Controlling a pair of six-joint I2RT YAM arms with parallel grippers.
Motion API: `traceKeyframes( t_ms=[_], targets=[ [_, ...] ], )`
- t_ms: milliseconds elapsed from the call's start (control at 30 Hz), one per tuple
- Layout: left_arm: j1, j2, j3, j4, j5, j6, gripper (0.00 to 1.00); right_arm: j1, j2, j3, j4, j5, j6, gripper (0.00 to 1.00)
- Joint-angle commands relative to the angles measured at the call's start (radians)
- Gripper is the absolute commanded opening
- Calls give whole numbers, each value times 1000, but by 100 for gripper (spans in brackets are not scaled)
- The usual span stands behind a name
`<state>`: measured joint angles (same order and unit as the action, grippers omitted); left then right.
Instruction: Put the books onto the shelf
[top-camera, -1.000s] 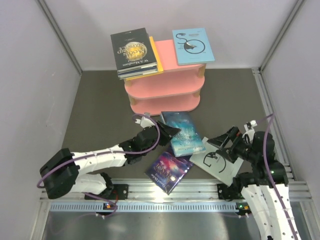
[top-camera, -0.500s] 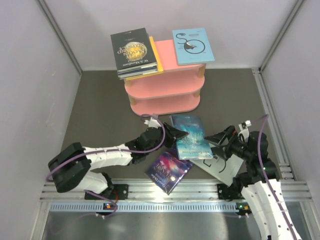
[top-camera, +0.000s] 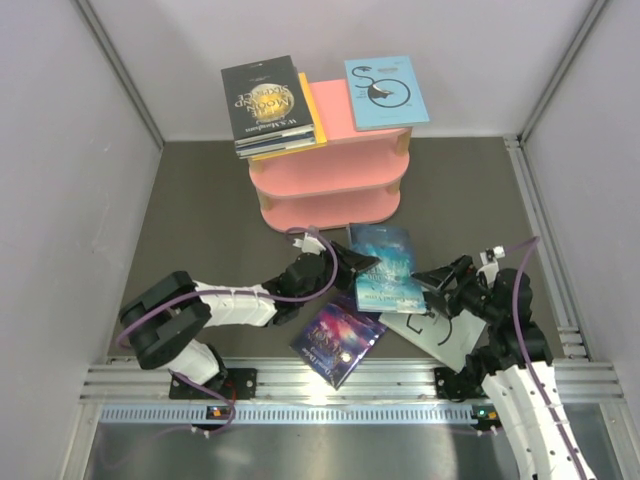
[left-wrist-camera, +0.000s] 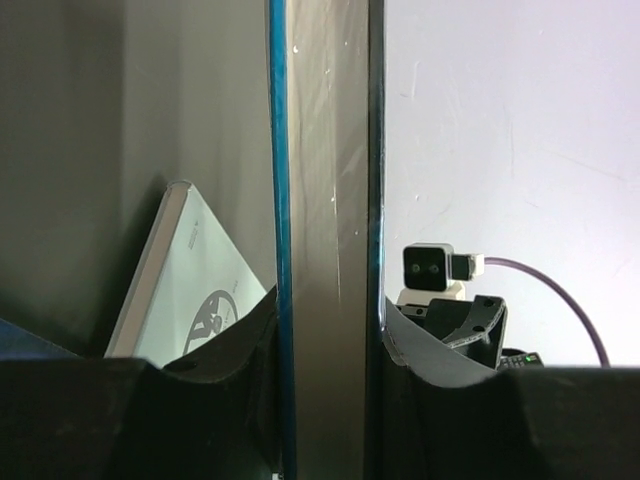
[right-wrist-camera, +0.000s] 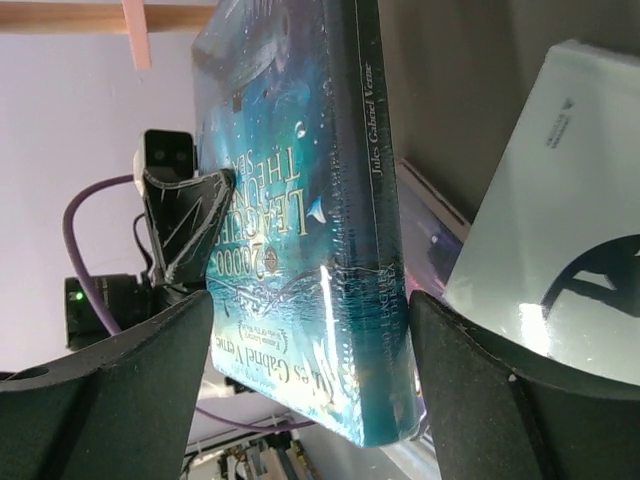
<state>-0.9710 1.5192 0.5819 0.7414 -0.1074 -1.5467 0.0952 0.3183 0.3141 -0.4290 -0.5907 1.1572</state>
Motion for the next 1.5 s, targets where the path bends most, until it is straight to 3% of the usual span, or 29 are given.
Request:
traceKeyframes(
  t_ms=[0,100,267,367,500,567,600,667,733,800,833,900,933,967,1067,1100,1200,1300,1467],
  targets=[
    [-26,-34,105,391,61,-104,0,18,-18,3,90,-138,55,78],
    [-25,-57,104,354,54,-90,0,18,-13,20,35,-112,19,84],
    [-17,-79,81,360,43,-92,0,18,-5,22,16,-106,10,85],
    [-17,-71,79,360,46,-93,0,18,-27,10,61,-113,58,73],
    [-18,-39,72,426,48,-121,0,18,-73,-36,218,-126,180,47],
    [-18,-19,76,446,49,-125,0,18,-74,-47,277,-147,246,40],
    [-20,-14,79,447,49,-124,0,18,-68,-55,324,-156,263,29],
    [-20,-7,99,437,55,-115,0,18,-53,-49,352,-182,288,19],
    [-20,-4,116,397,75,-95,0,17,-45,-14,363,-192,286,1],
    [-20,-7,142,354,103,-57,2,20,-36,45,340,-187,273,0],
    [-18,-20,157,286,103,-38,7,18,-24,71,322,-178,239,0],
    [-18,-50,170,184,141,22,35,17,4,163,256,-169,185,0],
    [-18,-92,177,102,137,34,42,17,42,195,224,-155,124,0],
    [-18,-120,174,-25,121,55,58,17,60,262,198,-146,90,0],
    [-11,-237,141,-190,52,112,77,17,132,368,133,-110,0,0],
    [-6,-267,138,-238,45,129,88,17,151,394,130,-107,-11,0],
    [11,-381,157,-467,-3,210,99,15,246,505,127,-106,-62,0],
    [12,-491,162,-664,-64,281,99,14,318,669,72,-97,-118,0],
    [12,-726,43,-856,-196,332,99,12,447,1012,4,-119,-160,0]
  ],
)
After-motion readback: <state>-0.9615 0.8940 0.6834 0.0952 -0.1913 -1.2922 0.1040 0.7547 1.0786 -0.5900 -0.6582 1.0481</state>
